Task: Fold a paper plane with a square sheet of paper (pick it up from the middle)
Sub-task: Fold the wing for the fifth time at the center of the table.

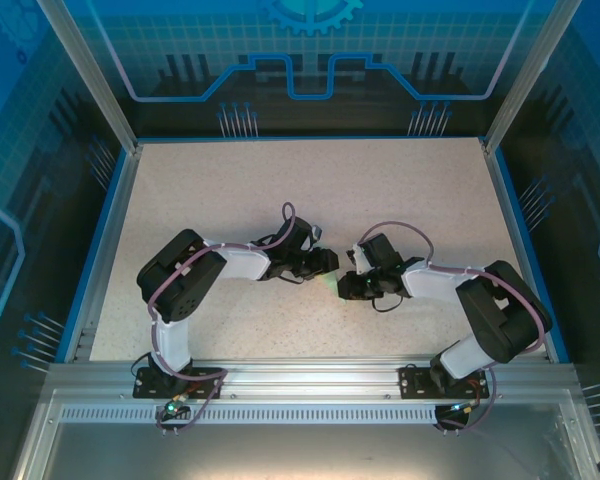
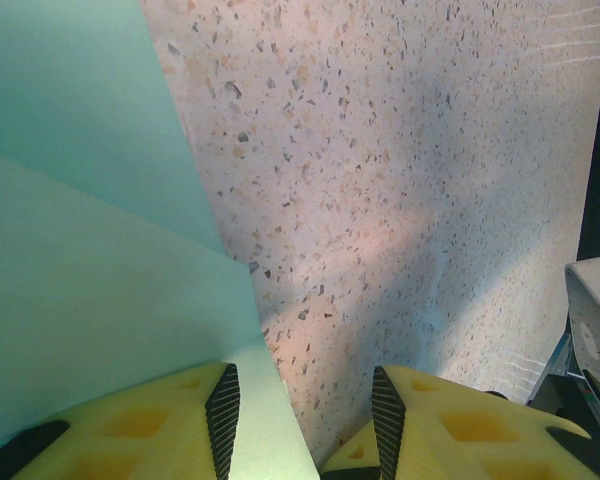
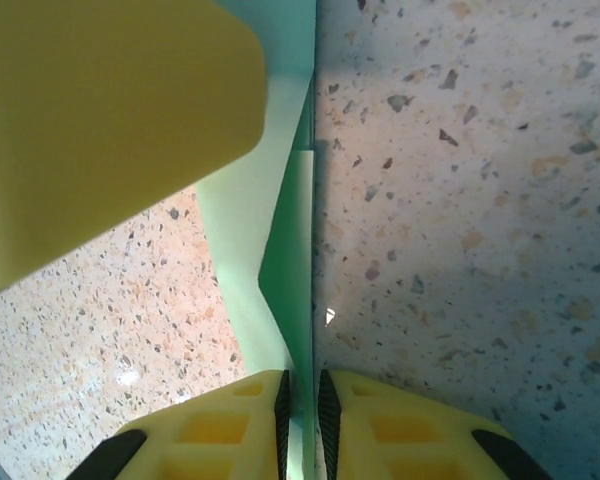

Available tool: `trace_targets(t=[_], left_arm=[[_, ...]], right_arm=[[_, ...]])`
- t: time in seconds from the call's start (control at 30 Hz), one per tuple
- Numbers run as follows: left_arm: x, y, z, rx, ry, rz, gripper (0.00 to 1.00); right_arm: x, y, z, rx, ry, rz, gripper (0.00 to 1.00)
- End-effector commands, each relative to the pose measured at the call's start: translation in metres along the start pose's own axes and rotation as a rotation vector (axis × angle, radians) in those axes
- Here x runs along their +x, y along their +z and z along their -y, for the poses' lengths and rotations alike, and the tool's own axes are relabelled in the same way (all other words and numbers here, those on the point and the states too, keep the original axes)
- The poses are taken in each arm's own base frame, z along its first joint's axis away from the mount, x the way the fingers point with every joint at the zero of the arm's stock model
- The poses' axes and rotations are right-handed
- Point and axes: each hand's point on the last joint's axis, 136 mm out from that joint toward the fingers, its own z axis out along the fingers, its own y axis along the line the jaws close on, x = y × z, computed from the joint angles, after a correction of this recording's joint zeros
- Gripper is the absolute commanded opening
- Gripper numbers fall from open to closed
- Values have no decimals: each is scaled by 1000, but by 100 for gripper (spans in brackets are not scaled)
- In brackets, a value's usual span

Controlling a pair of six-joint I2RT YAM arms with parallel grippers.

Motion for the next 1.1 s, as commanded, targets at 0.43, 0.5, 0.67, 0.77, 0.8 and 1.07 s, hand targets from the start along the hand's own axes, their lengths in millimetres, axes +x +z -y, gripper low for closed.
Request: trace_targets(t=[0.43,0.5,0.67,0.77,0.8,1.07], left_arm=[[3,10,-16,-35,-7,-33,44],[3,9,-15,-34,-7,-32,44],[3,9,-15,-36,-8,-32,44],[3,9,-15,-35,-8,-35,44],[3,9,-14,-34,-6,-35,44],[5,10,-16,-38,-5,-41,44]], right_arm=[[-15,-45,-55,-169,-15,56,12],[-21,-41,-64,-207,-16,47,9],[-31,-27,-66,-215,1,36,8],[-30,-15,-56,-191,26,13,7],[-30,-11,-54,-191,34,6,7],[-21,5,-23,-91,67,-21,7]])
